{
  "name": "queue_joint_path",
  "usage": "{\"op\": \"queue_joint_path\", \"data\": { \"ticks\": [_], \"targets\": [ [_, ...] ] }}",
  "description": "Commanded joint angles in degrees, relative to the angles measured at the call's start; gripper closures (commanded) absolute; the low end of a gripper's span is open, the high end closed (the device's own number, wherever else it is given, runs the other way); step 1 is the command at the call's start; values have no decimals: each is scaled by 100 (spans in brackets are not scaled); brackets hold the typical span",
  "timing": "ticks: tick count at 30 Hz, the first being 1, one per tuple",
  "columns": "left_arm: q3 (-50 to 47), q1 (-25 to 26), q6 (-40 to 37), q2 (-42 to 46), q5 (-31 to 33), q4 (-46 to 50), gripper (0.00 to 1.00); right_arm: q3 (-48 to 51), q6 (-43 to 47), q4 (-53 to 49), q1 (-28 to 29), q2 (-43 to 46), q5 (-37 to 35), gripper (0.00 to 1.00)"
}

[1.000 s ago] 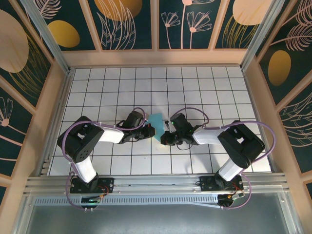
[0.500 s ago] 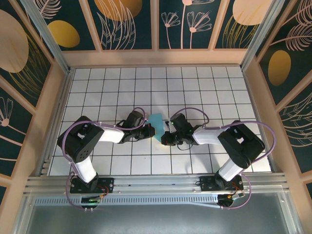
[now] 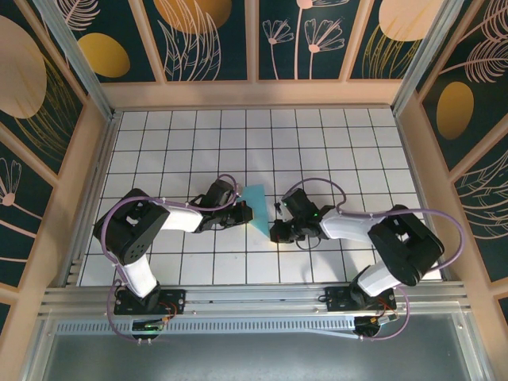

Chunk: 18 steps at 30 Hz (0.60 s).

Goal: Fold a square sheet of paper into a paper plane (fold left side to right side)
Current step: Third fold the triangle at the center of the table.

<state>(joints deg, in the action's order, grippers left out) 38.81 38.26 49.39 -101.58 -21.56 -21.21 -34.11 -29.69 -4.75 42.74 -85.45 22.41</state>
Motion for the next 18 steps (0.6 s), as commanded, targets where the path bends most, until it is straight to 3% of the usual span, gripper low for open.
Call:
{"op": "queue_joint_path", "data": {
  "ticks": [1,7,11,18],
  "targets": [
    [-93,-12,-78,-421,785,559,100,-101,190,-557,-2,398,-210,100],
    [-112,-14,-75,-387,763,540,100,-377,108,-233,-36,601,-21,100],
    [-102,-12,-62,-379,759,539,100,-426,-123,456,85,181,219,100],
    [-95,-14,-55,-378,732,539,100,-570,-345,818,154,-489,-88,100]
  ]
}}
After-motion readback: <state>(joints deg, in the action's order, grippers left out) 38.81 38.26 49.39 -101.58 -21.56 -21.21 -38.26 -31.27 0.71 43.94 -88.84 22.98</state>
